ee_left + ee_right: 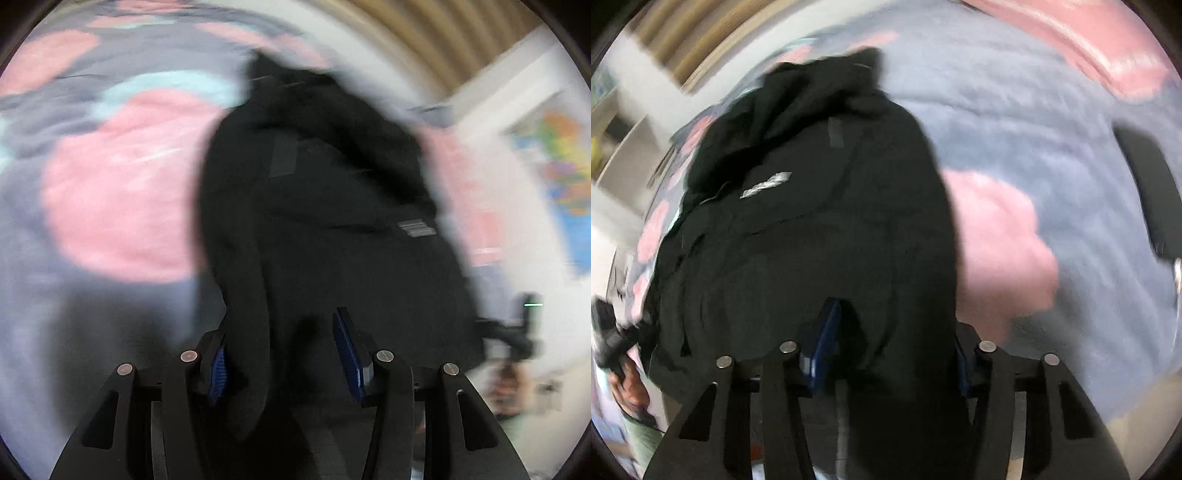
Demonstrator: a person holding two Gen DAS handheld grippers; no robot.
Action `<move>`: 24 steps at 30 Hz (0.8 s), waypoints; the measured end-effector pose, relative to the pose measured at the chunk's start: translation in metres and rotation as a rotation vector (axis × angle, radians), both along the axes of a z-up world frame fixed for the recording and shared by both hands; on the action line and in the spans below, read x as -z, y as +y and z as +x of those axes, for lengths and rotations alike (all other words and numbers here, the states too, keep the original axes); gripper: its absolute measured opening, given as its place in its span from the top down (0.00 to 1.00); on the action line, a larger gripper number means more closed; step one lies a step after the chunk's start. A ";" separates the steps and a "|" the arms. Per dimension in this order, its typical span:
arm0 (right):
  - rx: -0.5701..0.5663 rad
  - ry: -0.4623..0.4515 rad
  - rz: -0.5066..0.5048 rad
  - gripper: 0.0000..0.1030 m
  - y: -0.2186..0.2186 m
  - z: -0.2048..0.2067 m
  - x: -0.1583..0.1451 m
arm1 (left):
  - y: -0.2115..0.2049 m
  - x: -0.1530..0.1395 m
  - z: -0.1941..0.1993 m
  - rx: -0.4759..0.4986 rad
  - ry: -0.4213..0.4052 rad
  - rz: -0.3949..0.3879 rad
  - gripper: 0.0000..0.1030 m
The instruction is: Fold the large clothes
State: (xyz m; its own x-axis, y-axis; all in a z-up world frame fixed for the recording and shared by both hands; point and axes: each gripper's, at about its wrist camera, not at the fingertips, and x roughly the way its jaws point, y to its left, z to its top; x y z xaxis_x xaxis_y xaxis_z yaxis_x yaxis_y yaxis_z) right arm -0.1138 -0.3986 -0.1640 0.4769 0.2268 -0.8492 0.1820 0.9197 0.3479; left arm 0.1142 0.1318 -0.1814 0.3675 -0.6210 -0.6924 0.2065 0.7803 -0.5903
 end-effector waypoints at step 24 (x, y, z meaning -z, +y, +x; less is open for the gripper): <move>-0.099 -0.004 0.141 0.50 0.043 -0.014 0.024 | -0.018 0.042 -0.033 -0.016 0.025 -0.001 0.53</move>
